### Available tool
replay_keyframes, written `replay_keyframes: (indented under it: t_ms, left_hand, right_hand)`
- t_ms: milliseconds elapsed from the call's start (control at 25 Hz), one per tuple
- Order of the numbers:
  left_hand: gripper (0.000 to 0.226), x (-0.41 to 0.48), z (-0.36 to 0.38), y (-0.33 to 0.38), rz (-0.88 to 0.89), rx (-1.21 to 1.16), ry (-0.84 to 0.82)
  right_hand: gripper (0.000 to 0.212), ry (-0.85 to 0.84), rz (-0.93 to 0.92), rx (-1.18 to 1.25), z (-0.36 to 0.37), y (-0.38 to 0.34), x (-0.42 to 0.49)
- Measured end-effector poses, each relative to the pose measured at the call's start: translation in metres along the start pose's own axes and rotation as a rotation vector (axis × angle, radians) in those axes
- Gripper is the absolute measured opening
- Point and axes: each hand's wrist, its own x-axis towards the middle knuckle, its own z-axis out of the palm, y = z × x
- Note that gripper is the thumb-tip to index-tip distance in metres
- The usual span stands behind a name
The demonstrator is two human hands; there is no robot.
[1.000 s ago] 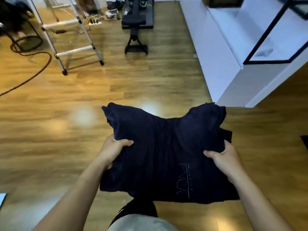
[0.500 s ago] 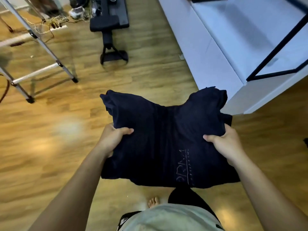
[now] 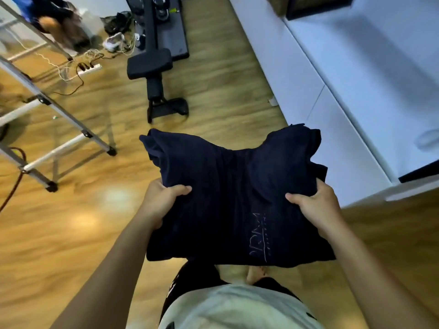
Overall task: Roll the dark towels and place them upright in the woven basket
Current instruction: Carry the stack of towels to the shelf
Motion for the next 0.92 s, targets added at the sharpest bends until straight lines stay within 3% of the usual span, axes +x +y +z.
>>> replay_keyframes:
  t_ms: [440, 760, 920]
  left_hand:
    - [0.016, 0.286, 0.099, 0.21, 0.033, 0.16, -0.367]
    - [0.016, 0.413, 0.22, 0.364, 0.164, 0.377, -0.597]
    - [0.014, 0.455, 0.289, 0.418, 0.226, 0.476, -0.667]
  right_hand:
    - [0.052, 0.336, 0.182, 0.188, 0.014, -0.107, 0.218]
    - [0.051, 0.613, 0.242, 0.469, -0.012, -0.149, 0.323]
    - [0.054, 0.631, 0.257, 0.583, -0.047, -0.151, 0.378]
